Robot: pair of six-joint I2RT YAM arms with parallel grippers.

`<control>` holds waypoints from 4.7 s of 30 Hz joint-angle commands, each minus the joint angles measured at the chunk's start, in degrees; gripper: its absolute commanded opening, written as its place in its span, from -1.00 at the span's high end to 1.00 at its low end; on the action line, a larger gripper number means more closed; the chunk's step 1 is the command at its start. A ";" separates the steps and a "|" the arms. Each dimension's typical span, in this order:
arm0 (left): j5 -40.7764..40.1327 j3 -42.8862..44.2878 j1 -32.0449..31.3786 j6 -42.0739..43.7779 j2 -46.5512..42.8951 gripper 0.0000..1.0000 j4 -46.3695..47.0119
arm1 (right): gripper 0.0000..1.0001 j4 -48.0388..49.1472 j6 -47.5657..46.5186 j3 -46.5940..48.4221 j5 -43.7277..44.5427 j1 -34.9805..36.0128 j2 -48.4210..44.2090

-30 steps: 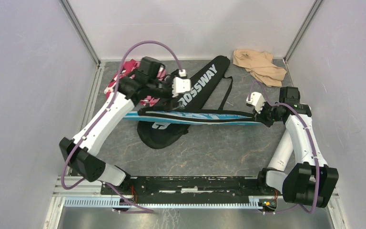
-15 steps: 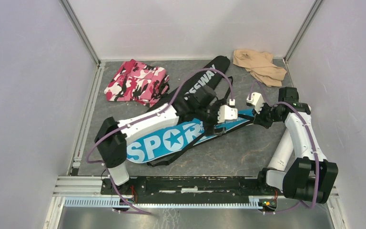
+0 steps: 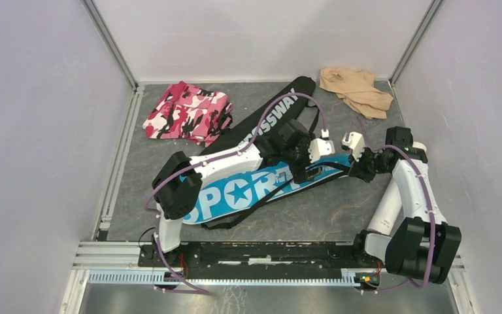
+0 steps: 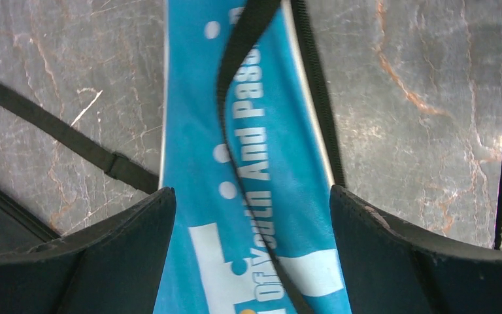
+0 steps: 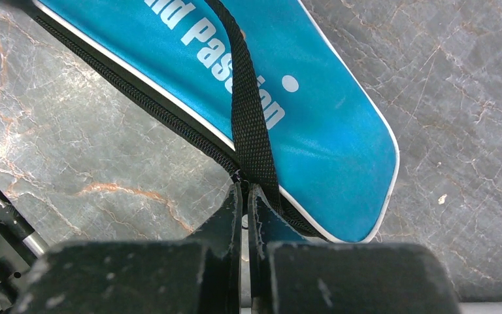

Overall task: Pack up the badminton gear
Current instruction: Zip the racket bag at the center of the board.

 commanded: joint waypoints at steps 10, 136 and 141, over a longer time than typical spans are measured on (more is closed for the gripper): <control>19.30 12.61 6.24 -11.68 11.28 -0.83 1.18 | 0.99 0.22 -1.81 -1.52 -3.15 -1.66 -2.79; 28.28 17.02 13.80 -21.95 9.61 -0.55 1.32 | 1.00 -5.99 -1.72 3.20 -0.44 -6.27 1.97; 24.25 7.66 9.83 -14.27 2.59 -0.57 1.96 | 1.00 -7.21 1.38 6.12 -2.93 -6.41 4.00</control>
